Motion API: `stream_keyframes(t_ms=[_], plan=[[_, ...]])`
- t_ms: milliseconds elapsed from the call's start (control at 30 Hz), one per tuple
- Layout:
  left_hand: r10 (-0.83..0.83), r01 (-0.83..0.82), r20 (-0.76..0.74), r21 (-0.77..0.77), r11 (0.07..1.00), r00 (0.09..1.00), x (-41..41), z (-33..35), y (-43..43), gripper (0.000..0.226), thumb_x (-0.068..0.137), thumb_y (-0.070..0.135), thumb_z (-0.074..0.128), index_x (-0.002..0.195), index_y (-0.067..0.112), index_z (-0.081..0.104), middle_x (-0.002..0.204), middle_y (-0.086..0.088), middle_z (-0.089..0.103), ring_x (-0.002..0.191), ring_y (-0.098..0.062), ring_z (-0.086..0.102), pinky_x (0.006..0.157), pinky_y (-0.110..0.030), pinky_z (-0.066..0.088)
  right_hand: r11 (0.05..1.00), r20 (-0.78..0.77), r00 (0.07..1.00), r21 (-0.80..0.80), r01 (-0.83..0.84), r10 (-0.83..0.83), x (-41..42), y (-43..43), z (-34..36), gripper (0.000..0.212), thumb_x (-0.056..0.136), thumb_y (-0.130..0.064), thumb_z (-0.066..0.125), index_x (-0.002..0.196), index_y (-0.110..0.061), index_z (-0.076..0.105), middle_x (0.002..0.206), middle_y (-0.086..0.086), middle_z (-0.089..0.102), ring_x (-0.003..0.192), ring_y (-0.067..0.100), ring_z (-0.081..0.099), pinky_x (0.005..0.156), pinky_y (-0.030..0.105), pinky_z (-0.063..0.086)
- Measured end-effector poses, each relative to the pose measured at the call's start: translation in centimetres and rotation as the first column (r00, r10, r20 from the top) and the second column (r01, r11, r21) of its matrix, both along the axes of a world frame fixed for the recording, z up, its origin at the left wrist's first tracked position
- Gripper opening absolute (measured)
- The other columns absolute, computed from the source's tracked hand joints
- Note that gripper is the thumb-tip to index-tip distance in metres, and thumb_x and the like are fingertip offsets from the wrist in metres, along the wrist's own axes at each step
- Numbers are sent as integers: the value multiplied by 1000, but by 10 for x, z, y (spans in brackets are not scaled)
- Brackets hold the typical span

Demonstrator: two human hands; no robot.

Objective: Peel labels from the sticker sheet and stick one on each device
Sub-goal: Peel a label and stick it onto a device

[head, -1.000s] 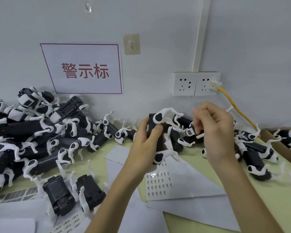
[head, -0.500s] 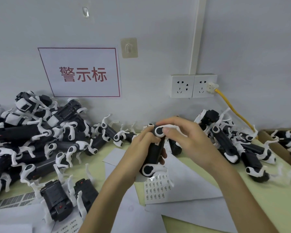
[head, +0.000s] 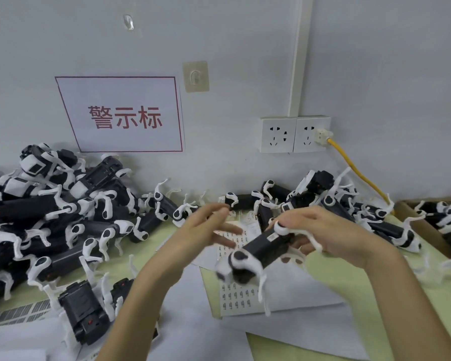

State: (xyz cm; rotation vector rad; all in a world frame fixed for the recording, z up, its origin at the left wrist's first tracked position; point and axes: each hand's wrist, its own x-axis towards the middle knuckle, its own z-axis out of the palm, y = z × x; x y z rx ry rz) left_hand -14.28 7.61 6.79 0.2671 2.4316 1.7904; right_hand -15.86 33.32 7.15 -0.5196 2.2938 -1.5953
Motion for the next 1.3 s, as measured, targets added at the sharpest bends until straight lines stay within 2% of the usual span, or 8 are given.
stream_keyframes(t_ms=[133, 200, 267, 333, 533, 800, 1033, 1300], plan=[[120, -115, -38, 117, 987, 992, -9, 1, -15, 24, 107, 30, 48, 123, 24, 64, 109, 4, 78, 96, -20, 76, 104, -44, 49, 856, 94, 945, -401, 325, -314, -9, 32, -4, 32, 88, -44, 67, 99, -16, 79, 112, 16, 73, 76, 33, 73, 62, 33, 60], [131, -123, -53, 138, 983, 990, -10, 1, -18, 24, 107, 30, 48, 121, 25, 66, 110, 3, 78, 97, -20, 76, 100, -42, 50, 578, 134, 910, -733, 358, -393, -11, 51, -4, 27, 97, -42, 57, 94, -24, 77, 116, 18, 67, 80, 29, 72, 72, 35, 62], [131, -122, -57, 147, 982, 990, -10, 1, -19, 24, 107, 30, 48, 119, 26, 68, 111, 4, 77, 98, -20, 76, 95, -39, 50, 91, 241, 937, -958, 271, -252, -13, 74, -7, 47, 102, -50, 45, 125, -14, 65, 132, 22, 62, 111, 35, 69, 93, 43, 58], [127, -116, -65, 156, 981, 990, -10, 3, -21, 24, 107, 30, 49, 118, 26, 69, 112, 3, 77, 99, -20, 75, 91, -37, 50, -64, 252, 935, -968, 243, -249, -12, 93, -8, 62, 102, -52, 38, 143, -7, 48, 136, 26, 60, 126, 39, 61, 100, 47, 53], [221, -210, -105, 106, 972, 970, -7, 13, -46, 23, 105, 33, 50, 118, 29, 69, 112, 8, 76, 105, -13, 72, 89, -33, 49, 188, 263, 851, -906, 380, -455, -11, 81, -5, 40, 104, -36, 39, 128, -17, 64, 123, 3, 72, 106, 17, 71, 90, 29, 52], [383, -131, 167, -757, 640, 908, -11, -17, -150, 53, 94, 52, 64, 135, 19, 54, 126, -3, 56, 108, -21, 54, 93, -34, 43, 435, 223, 883, -803, 407, -414, -21, 41, -3, 33, 100, -29, 44, 93, -21, 75, 90, -2, 73, 74, 13, 66, 75, 25, 48], [205, 15, 191, -765, 644, 960, -29, -43, -149, 37, 92, 0, 61, 118, 26, 61, 104, 0, 65, 84, -15, 60, 63, -21, 46, 467, 203, 916, -809, 356, -347, -25, 27, -7, 38, 98, -29, 46, 82, -23, 80, 87, -3, 72, 72, 13, 65, 66, 20, 53], [86, 138, 246, -764, 631, 966, -39, -59, -125, 14, 99, 26, 62, 89, 31, 70, 81, 6, 60, 71, -18, 52, 62, -24, 49, 510, 193, 929, -791, 337, -314, -23, 12, -7, 35, 96, -28, 48, 80, -23, 78, 84, -4, 70, 71, 13, 64, 65, 21, 53]])
